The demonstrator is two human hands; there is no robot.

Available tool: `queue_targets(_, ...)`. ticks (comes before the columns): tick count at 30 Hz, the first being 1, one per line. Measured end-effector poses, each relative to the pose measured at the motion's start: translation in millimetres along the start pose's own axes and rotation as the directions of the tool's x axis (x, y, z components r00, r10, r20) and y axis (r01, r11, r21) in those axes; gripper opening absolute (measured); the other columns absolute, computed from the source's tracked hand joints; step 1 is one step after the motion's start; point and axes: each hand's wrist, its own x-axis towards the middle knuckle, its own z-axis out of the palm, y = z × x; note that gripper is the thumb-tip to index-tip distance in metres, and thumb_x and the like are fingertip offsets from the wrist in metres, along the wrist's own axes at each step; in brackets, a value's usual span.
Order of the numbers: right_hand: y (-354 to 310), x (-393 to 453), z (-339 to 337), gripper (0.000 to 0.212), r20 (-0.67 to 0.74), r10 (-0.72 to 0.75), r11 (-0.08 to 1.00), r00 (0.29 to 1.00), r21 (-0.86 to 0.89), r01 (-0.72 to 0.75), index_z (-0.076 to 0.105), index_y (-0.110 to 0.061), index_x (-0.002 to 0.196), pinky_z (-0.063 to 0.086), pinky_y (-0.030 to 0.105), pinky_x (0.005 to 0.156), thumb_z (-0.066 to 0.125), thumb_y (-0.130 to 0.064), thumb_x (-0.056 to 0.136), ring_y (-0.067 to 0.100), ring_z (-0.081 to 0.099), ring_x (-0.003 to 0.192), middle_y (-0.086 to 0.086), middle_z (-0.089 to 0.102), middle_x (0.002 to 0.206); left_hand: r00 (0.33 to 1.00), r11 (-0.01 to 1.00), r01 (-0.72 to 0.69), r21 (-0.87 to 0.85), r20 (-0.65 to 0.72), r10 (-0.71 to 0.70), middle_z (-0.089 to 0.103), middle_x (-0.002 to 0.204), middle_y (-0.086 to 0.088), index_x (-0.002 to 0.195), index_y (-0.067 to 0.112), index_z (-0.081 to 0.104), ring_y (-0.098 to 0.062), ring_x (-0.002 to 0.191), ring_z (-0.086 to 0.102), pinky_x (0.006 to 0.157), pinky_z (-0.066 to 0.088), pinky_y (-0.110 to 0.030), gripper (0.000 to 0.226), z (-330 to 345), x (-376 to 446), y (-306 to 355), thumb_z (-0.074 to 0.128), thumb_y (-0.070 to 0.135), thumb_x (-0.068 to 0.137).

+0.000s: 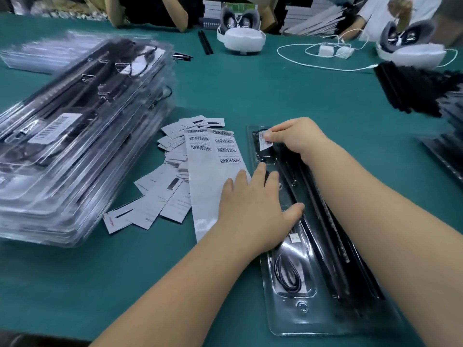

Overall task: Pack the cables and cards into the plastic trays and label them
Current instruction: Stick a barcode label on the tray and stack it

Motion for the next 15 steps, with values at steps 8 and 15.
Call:
queue_targets(8,14.3,2.5,4.7,0.035,-0.060,-0.327,0.825,0.943,-0.505,0.254,0.068,-0.025,0.116,0.034,0.027,0.090,0.069,-0.039,0.084,0.018,0.042,0.112,-0.005,0.056,0.114,1.000,1.000,-0.006,0.007,0.012,0.006,0.004,0.160,0.000,0.150,0.023,0.015,-0.029,0.142,0.013,0.115,0.013,-0.046,0.074,-1.7,-0.3,-0.3,0.028,0.065,0.091)
queue_targets(15,18.1,27.3,-2.2,0.071,-0.003,-0.188,0.691,0.982,-0.711,0.130,0.043,-0.032,0.140,0.024,0.045,0.105,0.045,-0.073,0.082,0.031,0.025,0.134,0.005,0.038,0.146,1.000,1.000,-0.009,0.020,0.010,0.009,0.003,0.160,0.000,0.150,0.022,0.014,-0.029,0.141,0.014,0.114,0.013,-0.046,0.073,-0.6,-0.2,0.3,0.028,0.064,0.091)
